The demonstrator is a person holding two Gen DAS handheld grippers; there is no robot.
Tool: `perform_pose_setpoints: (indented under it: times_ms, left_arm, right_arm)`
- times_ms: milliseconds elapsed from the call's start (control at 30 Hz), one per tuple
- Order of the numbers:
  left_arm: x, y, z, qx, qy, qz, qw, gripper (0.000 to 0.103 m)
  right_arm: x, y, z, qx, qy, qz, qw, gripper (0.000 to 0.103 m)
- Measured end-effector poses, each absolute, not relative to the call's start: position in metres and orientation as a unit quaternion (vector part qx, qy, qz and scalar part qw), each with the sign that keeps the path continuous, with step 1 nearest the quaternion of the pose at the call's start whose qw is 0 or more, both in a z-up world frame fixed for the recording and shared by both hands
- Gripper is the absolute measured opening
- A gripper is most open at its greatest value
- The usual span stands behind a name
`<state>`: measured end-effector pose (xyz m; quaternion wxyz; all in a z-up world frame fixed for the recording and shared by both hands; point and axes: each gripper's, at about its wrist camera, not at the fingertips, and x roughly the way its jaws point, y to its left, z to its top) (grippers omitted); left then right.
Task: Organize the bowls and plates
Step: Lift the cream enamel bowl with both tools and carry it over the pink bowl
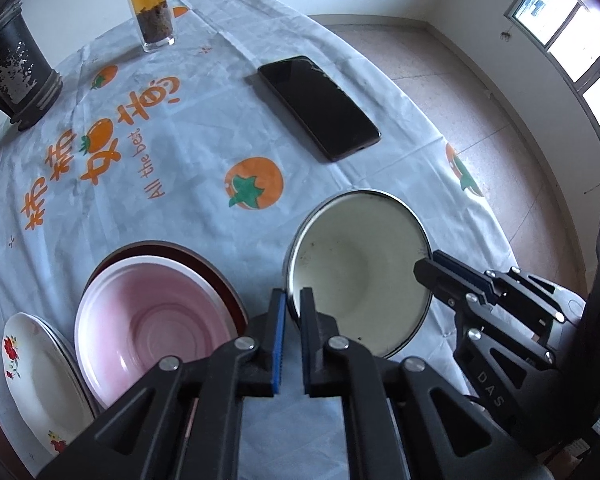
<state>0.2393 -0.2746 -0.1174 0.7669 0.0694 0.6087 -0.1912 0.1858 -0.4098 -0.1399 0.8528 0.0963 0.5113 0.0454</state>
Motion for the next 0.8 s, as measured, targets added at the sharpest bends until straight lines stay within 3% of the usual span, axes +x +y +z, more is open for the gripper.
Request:
perform_pose_setpoints:
  times_ms: [800]
  left_arm:
    - [0.213,-0.221,-0.072,0.019,0.59,-0.169,0.789,0.004]
  right_arm:
    - [0.181,-0.368,-0.093,0.053,0.494,0.079,0.864,0.01]
